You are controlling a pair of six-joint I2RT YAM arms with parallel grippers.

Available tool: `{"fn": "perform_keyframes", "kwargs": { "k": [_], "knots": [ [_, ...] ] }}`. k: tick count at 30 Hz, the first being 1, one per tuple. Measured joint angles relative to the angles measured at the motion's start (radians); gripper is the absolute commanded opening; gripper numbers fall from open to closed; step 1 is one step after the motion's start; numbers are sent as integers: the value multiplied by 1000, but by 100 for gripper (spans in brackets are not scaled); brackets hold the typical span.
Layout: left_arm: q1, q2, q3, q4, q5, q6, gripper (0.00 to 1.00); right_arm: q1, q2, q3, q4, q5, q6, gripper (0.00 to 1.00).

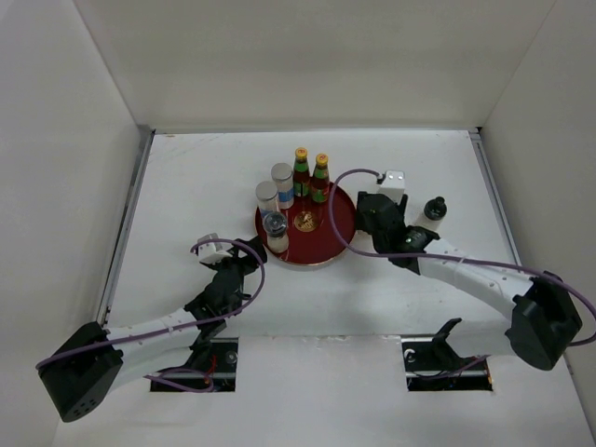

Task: Organize the condiment bottles

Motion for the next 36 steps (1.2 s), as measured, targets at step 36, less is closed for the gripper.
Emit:
{"fn": "perform_keyframes", "kwargs": {
  "k": [36],
  "knots": [
    [0,5,0,8,7,14,74,151,526,425,301,-209,-47,90]
  ]
}}
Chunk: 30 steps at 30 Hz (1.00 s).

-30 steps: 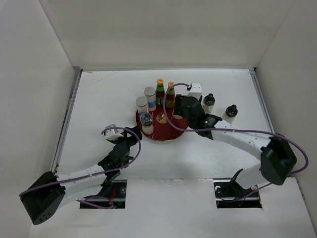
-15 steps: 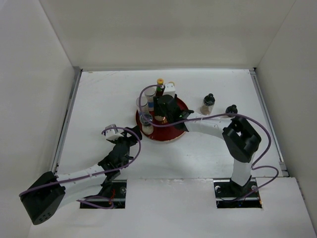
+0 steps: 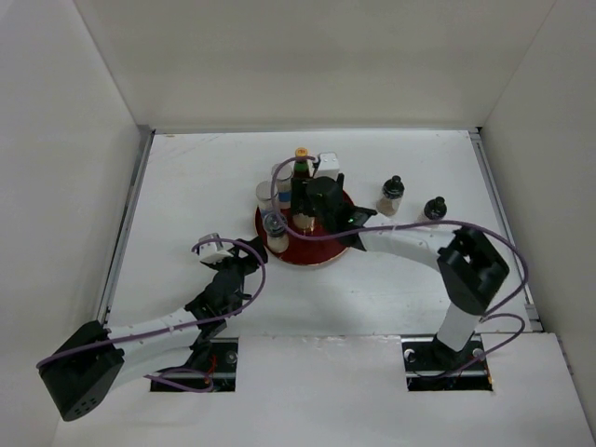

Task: Organize the condiment bottles

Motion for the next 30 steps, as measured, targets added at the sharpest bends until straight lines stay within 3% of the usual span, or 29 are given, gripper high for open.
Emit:
{"fn": "perform_keyframes", "kwargs": {
  "k": [4,8,10,13,15,18,25,30],
  "knots": [
    [0,14,0,3,14,0,70,-1,-185,-112,2,-6,14,82],
    [0,13,0,4,29,10,63,-52,-390,-237,21,-15,29,45],
    [0,8,0,4,40,23,60,-129,-452,-284,22,-12,36,40],
    [-5,6,2,5,49,38,60,-269,-465,-312,6,19,37,50],
    [-10,8,4,9,53,46,60,-339,-444,-316,-16,52,28,72],
    [-12,21,10,20,58,56,60,-403,-392,-314,-35,75,-3,84],
    [-13,42,13,34,63,64,62,-483,-259,-269,-71,28,-40,87],
    [-12,53,14,43,64,66,62,-502,-189,-223,-68,-5,-50,72]
  ]
}}
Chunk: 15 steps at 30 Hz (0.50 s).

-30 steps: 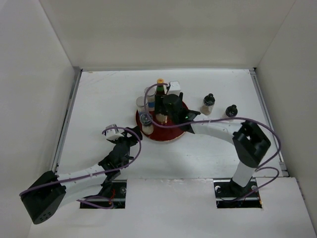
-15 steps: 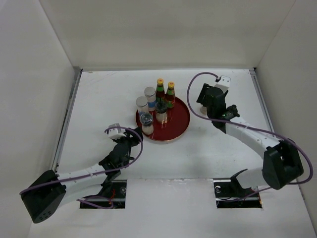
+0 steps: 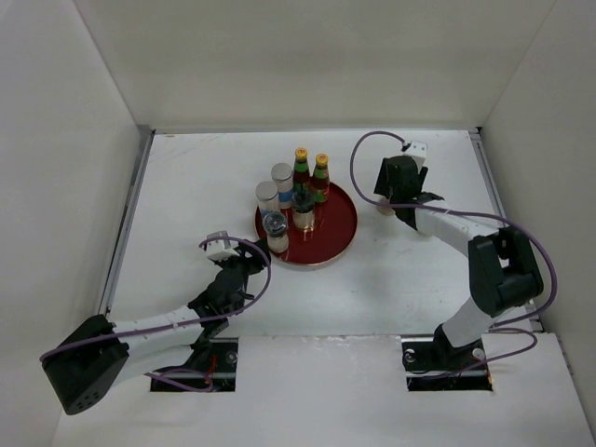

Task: Organize the condiment bottles

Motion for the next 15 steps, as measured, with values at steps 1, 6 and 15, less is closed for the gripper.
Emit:
{"fn": "perform_keyframes", "kwargs": {
  "k": [1,6,15],
  "knots": [
    [0,2,0,0,0,0,63,-3,10,3,0,-3,-3,70],
    [1,8,0,2,2,0,63,-3,24,4,0,-11,-3,71],
    [1,8,0,6,3,-1,63,2,-8,3,-30,-19,-15,54]
  ]
}}
